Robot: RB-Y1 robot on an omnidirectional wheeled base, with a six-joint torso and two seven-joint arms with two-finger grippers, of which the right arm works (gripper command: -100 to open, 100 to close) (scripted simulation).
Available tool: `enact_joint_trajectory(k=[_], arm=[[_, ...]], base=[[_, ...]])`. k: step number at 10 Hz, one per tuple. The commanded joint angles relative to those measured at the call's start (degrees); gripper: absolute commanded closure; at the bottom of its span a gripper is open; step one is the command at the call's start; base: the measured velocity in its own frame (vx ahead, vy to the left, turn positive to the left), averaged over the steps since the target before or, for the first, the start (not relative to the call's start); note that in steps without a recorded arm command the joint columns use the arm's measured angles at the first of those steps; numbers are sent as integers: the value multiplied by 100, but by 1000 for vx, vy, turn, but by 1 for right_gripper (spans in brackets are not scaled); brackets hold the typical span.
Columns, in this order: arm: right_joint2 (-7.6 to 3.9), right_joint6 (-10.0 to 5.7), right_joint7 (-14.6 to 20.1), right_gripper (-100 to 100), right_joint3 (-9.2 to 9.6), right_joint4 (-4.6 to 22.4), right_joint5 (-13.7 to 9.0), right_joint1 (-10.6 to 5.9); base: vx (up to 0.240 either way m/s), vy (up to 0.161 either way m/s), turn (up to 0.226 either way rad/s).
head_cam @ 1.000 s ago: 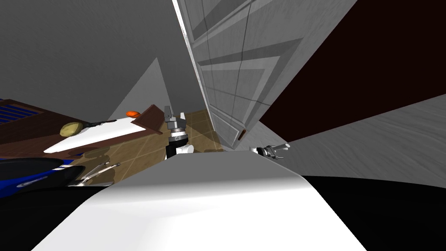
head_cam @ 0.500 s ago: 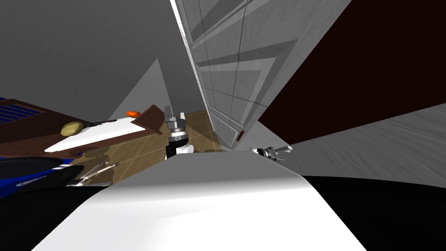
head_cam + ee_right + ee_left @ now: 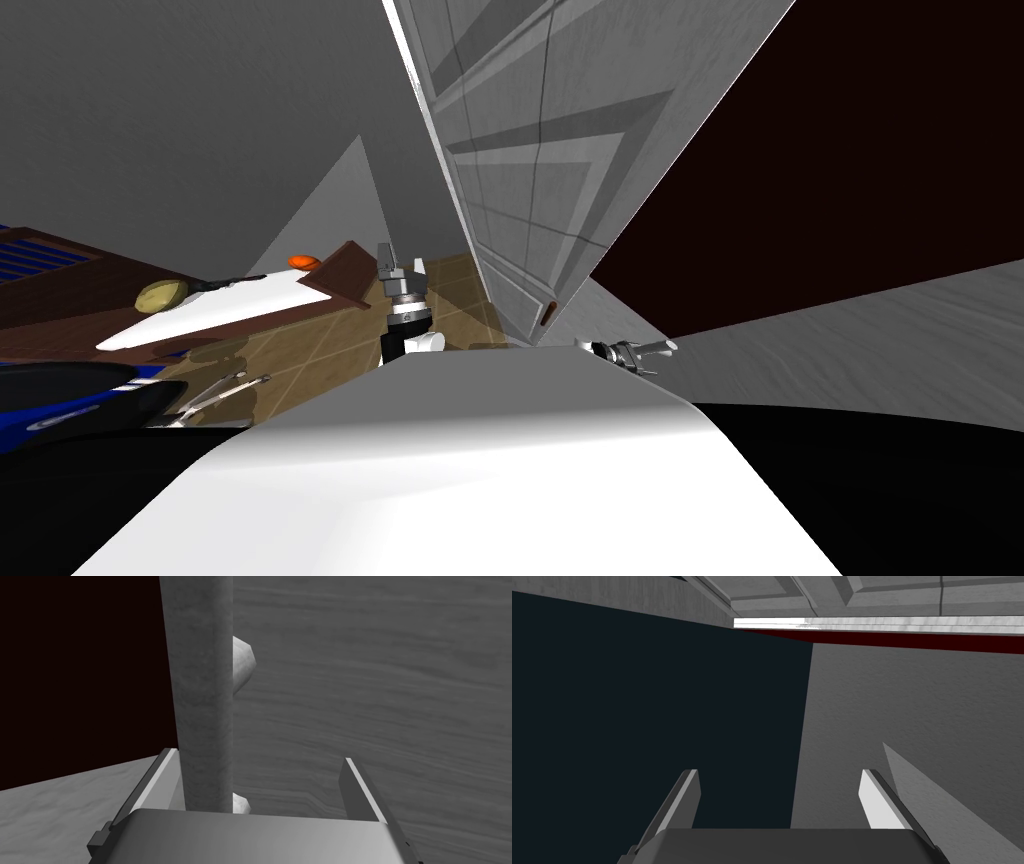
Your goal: Push the door open
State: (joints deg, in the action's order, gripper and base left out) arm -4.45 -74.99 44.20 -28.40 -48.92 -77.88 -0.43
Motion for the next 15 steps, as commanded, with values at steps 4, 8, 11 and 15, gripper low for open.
enact_joint_trajectory(k=[4,8,11,15], arm=[[-6,-244,32,100,-194,83,-151,93],[20,-437,0,100,-356,143,-331,67],[44,-558,-20,100,-456,180,-444,49],[111,-833,-66,100,-684,264,-701,2]], base=[[18,-41,19],[41,-68,24],[31,-69,20],[54,-119,51]])
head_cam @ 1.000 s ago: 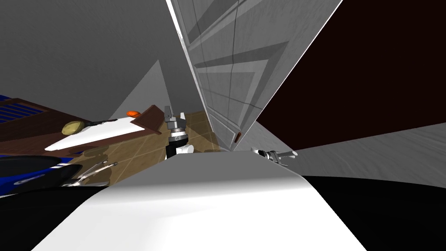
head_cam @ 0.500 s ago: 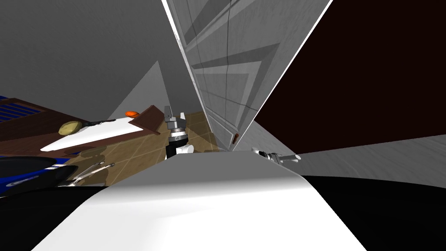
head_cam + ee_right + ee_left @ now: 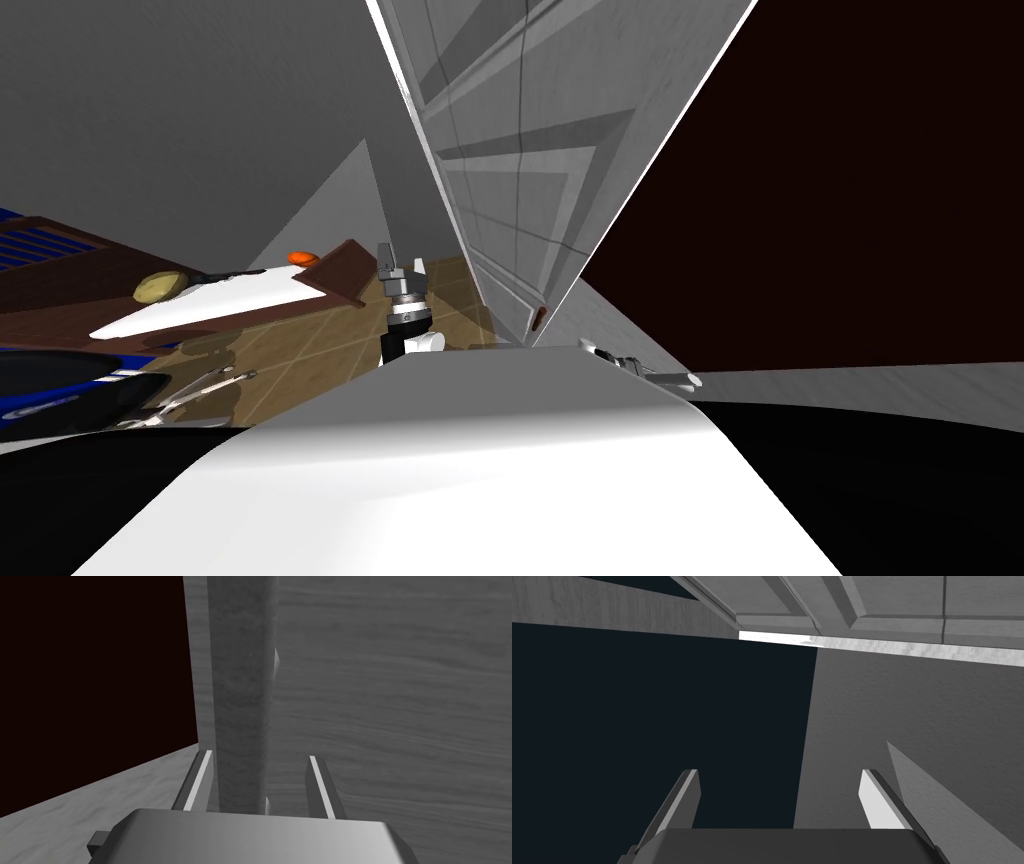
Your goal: Push the door open
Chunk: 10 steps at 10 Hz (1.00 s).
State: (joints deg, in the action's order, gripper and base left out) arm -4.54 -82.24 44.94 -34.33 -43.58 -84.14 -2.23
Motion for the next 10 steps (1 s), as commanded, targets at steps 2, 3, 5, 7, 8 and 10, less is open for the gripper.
enact_joint_trajectory(k=[2,3,5,7,8,10], arm=[[150,-202,-156,100,-168,-241,-162,165],[179,-283,-169,100,-234,-217,-238,150],[231,-409,-190,100,-336,-179,-356,125],[232,-450,-157,100,-343,-135,-363,85],[160,-545,-178,100,-448,-156,-487,140],[115,-606,-184,100,-541,-161,-611,178]], base=[[61,-109,26],[62,-143,40],[66,-155,31],[46,-113,13],[-24,-135,-41],[-53,-209,-36]])
